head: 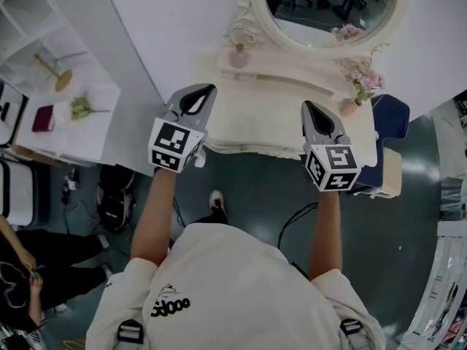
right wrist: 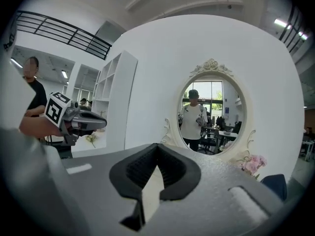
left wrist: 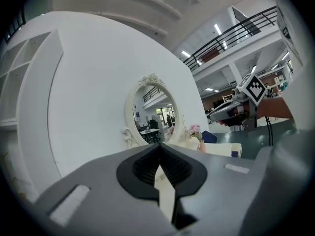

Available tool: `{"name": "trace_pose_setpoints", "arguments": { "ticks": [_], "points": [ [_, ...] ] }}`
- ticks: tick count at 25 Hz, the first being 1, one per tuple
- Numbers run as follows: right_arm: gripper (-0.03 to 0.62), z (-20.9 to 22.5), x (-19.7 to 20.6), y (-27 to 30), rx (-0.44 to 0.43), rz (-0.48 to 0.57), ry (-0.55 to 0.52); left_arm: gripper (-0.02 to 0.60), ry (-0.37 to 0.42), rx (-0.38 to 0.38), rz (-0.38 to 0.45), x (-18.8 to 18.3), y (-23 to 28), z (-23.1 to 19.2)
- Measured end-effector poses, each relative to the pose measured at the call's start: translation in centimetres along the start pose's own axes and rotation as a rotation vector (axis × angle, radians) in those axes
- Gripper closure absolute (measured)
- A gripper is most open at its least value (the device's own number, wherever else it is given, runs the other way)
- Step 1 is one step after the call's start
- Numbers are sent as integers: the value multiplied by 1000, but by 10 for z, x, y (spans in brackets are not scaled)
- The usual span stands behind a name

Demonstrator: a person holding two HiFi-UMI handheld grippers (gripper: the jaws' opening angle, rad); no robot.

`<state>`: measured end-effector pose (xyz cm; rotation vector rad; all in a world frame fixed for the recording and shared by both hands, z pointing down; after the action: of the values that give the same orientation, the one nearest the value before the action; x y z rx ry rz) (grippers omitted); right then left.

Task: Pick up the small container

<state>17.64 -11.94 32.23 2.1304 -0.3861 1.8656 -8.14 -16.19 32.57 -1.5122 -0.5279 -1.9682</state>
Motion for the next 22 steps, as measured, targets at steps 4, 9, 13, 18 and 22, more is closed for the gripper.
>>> {"name": "trace_pose_setpoints", "arguments": {
  "ticks": [4, 9, 13, 18, 22],
  "points": [
    [591, -1, 2, 47, -10, -12, 9, 565, -27, 6, -11, 18, 21, -37],
    [591, 1, 4, 98, -12, -24, 26, 565, -43, 25, -22, 36, 45, -74],
    [589, 3, 8, 130, -29, -25, 54, 565, -64, 30, -42, 50, 60, -93],
    [552, 4, 20, 176, -92, -55, 63, 565, -94, -4, -78, 70, 69, -114],
    [522, 7, 32, 212, -156, -82, 73, 565, -119, -45, -114, 85, 76, -126]
  ]
}}
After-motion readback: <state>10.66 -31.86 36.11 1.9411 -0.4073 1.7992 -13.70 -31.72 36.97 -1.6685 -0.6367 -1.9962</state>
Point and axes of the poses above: the fingertips, and each gripper's own axes: y forward along the fingers, z to its right, x out of its underside, the point moved 6 cm from there along -y, backward along the fingers, and after that the axes turned 7 degrees about z, right-handed, at the moved point
